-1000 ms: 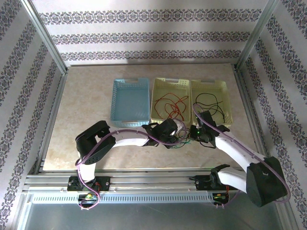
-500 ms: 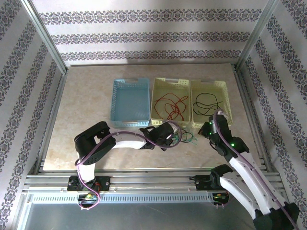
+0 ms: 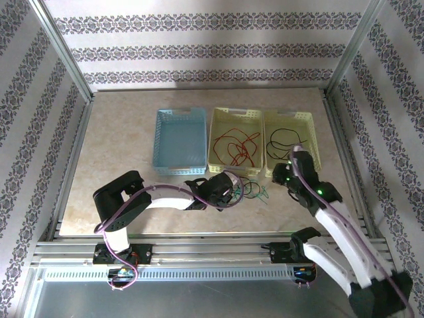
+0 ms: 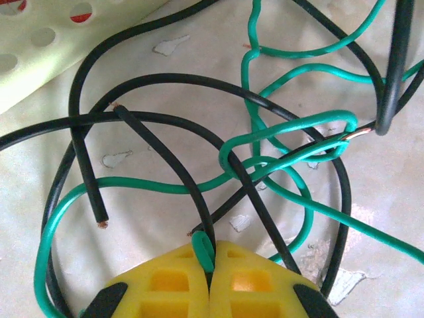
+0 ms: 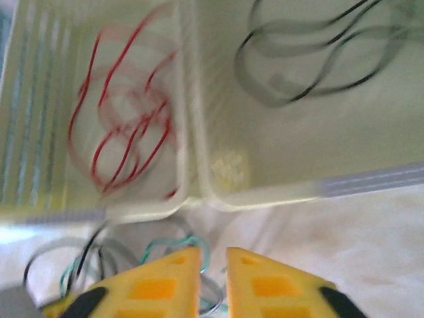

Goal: Untangle the cables

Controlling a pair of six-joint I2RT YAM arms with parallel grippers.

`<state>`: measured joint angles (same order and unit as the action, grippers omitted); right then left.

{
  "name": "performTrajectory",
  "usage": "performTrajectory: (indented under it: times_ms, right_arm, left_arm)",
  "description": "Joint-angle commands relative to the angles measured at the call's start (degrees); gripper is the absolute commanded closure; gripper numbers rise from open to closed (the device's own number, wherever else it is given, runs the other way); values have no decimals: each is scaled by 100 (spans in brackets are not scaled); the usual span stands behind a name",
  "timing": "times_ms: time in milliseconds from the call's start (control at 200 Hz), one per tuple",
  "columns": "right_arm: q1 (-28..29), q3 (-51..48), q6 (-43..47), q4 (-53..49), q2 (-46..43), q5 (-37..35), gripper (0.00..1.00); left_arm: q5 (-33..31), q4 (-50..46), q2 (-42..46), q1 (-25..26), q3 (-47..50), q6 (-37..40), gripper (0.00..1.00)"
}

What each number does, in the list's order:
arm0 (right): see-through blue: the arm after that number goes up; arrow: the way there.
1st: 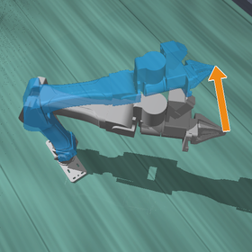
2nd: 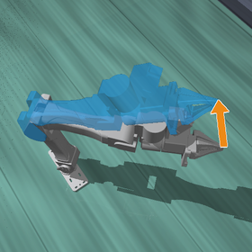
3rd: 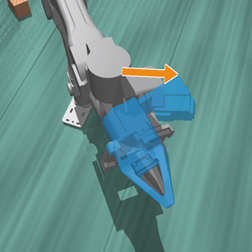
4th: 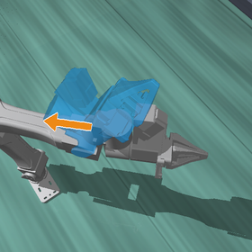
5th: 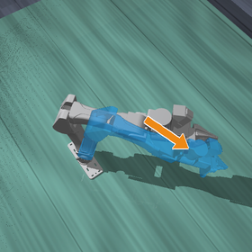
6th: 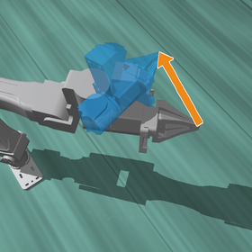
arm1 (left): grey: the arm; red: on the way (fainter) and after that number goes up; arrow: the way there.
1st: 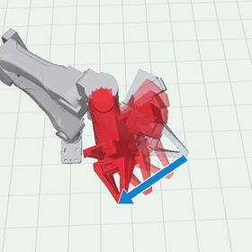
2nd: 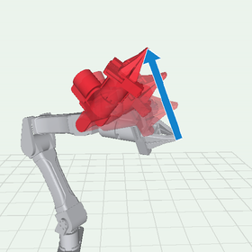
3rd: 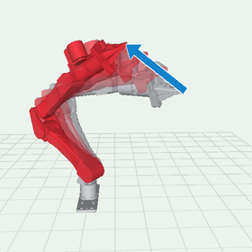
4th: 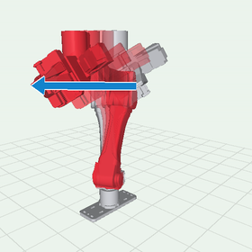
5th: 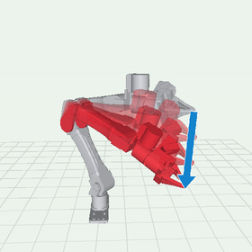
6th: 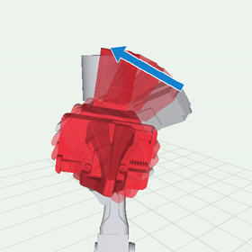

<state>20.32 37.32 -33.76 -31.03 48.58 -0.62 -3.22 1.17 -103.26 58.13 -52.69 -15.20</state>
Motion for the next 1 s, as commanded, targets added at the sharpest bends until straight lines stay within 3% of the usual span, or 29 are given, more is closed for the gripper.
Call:
performTrajectory:
  times_ms: [0,105,215,320,994]
  right_arm:
    - [637,-41,777,275,617,1607,70]
    - [1252,-32,878,476,1059,1527,56]
    - [1356,-45,700,745,1397,1435,50]
    - [1361,102,618,576,1685,847,46]
    - [1167,497,186,1161,2977,580,49]
  left_arm:
    - [135,-349,10,41,114,79,100]
    - [180,-367,-35,41,48,87,100]
    - [208,-380,-40,41,23,79,100]
    - [199,-380,22,41,71,79,100]
    - [478,-240,278,41,281,123,100]
